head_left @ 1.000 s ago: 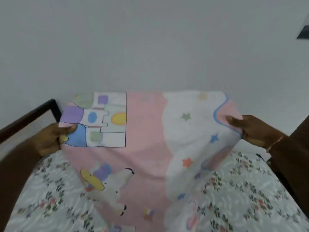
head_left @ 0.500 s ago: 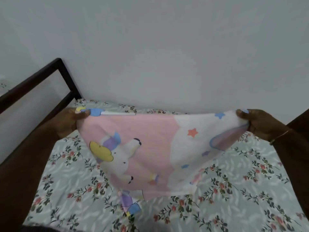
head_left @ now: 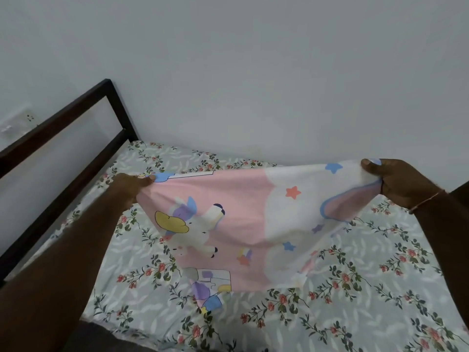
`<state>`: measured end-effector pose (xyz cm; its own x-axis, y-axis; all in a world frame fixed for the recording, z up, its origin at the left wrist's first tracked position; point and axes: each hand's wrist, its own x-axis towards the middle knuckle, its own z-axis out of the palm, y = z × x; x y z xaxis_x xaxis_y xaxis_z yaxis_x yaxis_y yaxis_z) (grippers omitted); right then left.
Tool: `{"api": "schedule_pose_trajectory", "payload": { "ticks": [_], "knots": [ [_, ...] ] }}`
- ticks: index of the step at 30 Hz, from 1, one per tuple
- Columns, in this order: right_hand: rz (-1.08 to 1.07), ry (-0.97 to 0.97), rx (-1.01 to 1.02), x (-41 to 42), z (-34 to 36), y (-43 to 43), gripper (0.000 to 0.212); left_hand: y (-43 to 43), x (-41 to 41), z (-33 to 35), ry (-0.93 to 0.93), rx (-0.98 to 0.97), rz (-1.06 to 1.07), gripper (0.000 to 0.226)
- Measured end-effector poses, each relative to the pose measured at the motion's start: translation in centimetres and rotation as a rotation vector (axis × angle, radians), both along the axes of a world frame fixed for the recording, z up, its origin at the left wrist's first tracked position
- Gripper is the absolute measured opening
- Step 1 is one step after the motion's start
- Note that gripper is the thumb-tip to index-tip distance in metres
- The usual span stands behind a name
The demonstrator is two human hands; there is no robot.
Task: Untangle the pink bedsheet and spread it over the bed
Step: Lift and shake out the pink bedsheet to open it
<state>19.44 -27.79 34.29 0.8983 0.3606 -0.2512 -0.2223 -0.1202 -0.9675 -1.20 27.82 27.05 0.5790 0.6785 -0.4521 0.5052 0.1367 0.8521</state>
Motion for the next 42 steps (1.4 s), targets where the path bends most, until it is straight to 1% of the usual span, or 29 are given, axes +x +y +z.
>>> {"api": "schedule_pose_trajectory", "payload": {
  "ticks": [4, 5, 6, 7, 8, 9, 11, 12, 13, 14, 15, 16, 18, 20, 23, 24, 25, 27, 28, 30, 31, 32, 34, 36, 37, 38, 40, 41, 42],
  "knots": [
    [0.004, 0.006, -0.049, -0.3, -1.3, -0.3, 0.081, -1.9, -1.2, 0.0, 0.013, -0.096, -0.003, 0.048],
    [0.007, 0.012, -0.058, -0.5, -1.3, -0.2, 0.076, -1.9, -1.4, -0.2, 0.019, -0.120, -0.020, 0.046],
    [0.012, 0.008, -0.047, -0.6, -1.0, 0.0, 0.062, -2.1, -1.7, 0.3, 0.016, -0.163, -0.051, 0.045],
    [0.010, -0.003, -0.003, -0.7, -0.3, 0.2, 0.044, -1.9, -1.6, 0.9, -0.043, -0.191, -0.077, 0.043],
    [-0.005, -0.021, 0.067, -0.4, 0.5, 0.2, 0.028, -1.9, -1.4, 2.3, -0.139, -0.195, -0.102, 0.032],
    [-0.021, -0.043, 0.138, 0.0, 1.5, 0.1, 0.022, -1.7, -1.3, 3.8, -0.279, -0.194, -0.130, 0.025],
    [-0.005, -0.073, 0.254, 0.5, 3.3, -0.1, 0.025, -1.7, -0.8, 6.7, -0.528, -0.175, -0.266, 0.035],
    [0.008, -0.074, 0.238, 0.2, 3.2, -0.3, 0.031, -2.1, -0.8, 7.2, -0.549, -0.156, -0.320, 0.044],
    [-0.003, -0.073, 0.172, 0.0, 2.6, -0.5, 0.042, -2.4, -0.9, 6.7, -0.506, -0.116, -0.370, 0.054],
    [-0.017, -0.086, 0.087, -0.1, 1.7, -0.8, 0.056, -2.3, -1.1, 5.3, -0.399, -0.059, -0.397, 0.056],
    [-0.029, -0.087, 0.009, -0.2, 0.5, -1.1, 0.067, -2.8, -1.5, 3.9, -0.270, 0.015, -0.402, 0.052],
    [-0.016, -0.088, -0.065, -0.6, -0.5, -1.2, 0.070, -2.9, -1.9, 2.4, -0.160, 0.071, -0.398, 0.046],
    [0.005, -0.088, -0.128, -0.8, -1.4, -1.4, 0.058, -3.5, -2.3, 1.7, -0.089, 0.135, -0.399, 0.036],
    [-0.015, -0.112, -0.086, -0.5, 0.0, -1.5, 0.038, -3.2, -1.6, 3.5, -0.207, 0.135, -0.364, 0.026],
    [-0.112, -0.186, 0.225, 1.4, 2.9, -2.0, 0.011, -1.7, -0.1, 7.7, -0.608, -0.008, -0.345, 0.020],
    [-0.117, -0.187, 0.257, 1.5, 3.0, -2.3, 0.013, -1.6, 0.3, 8.0, -0.670, -0.041, -0.373, 0.024],
    [-0.101, -0.165, 0.210, 1.1, 2.4, -2.3, 0.027, -1.8, 0.3, 7.5, -0.640, -0.042, -0.410, 0.030],
    [-0.091, -0.095, 0.058, 0.1, -0.4, -2.8, 0.062, -2.4, -0.3, 4.5, -0.466, 0.035, -0.418, 0.032],
    [-0.097, -0.081, -0.027, -0.4, -1.8, -2.9, 0.063, -2.9, -0.7, 3.1, -0.373, 0.069, -0.412, 0.027],
    [-0.087, -0.105, -0.160, -1.5, -3.4, -2.5, 0.032, -3.7, -1.4, 1.7, -0.263, 0.150, -0.393, 0.018],
    [-0.077, -0.118, -0.189, -1.4, -3.4, -2.2, 0.024, -3.8, -1.4, 1.8, -0.243, 0.177, -0.379, 0.017],
    [-0.082, -0.122, -0.193, -1.3, -2.8, -1.8, 0.028, -4.0, -1.2, 2.5, -0.249, 0.169, -0.360, 0.018],
    [-0.120, -0.117, -0.069, -0.4, -0.6, -1.3, 0.047, -3.5, -0.2, 4.5, -0.357, 0.081, -0.312, 0.031],
    [-0.153, -0.104, 0.175, 0.3, 0.6, -1.3, 0.027, -3.6, 0.3, 6.1, -0.544, -0.023, -0.381, 0.040],
    [-0.148, -0.100, 0.205, 0.3, 0.3, -1.4, 0.025, -3.6, 0.2, 5.9, -0.569, -0.044, -0.422, 0.036],
    [-0.127, -0.089, 0.161, -0.4, -0.4, -1.4, 0.032, -3.8, -0.2, 5.0, -0.517, -0.009, -0.449, 0.030],
    [-0.127, -0.118, -0.022, -1.9, -2.8, -1.3, 0.063, -4.1, -1.4, 1.7, -0.309, 0.077, -0.429, 0.027],
    [-0.114, -0.125, -0.080, -2.1, -4.4, -1.6, 0.076, -4.7, -1.9, 0.2, -0.232, 0.110, -0.372, 0.028],
    [-0.111, -0.124, -0.115, -2.1, -5.8, -1.8, 0.083, -5.4, -2.3, -0.6, -0.191, 0.121, -0.287, 0.028]
  ]
}}
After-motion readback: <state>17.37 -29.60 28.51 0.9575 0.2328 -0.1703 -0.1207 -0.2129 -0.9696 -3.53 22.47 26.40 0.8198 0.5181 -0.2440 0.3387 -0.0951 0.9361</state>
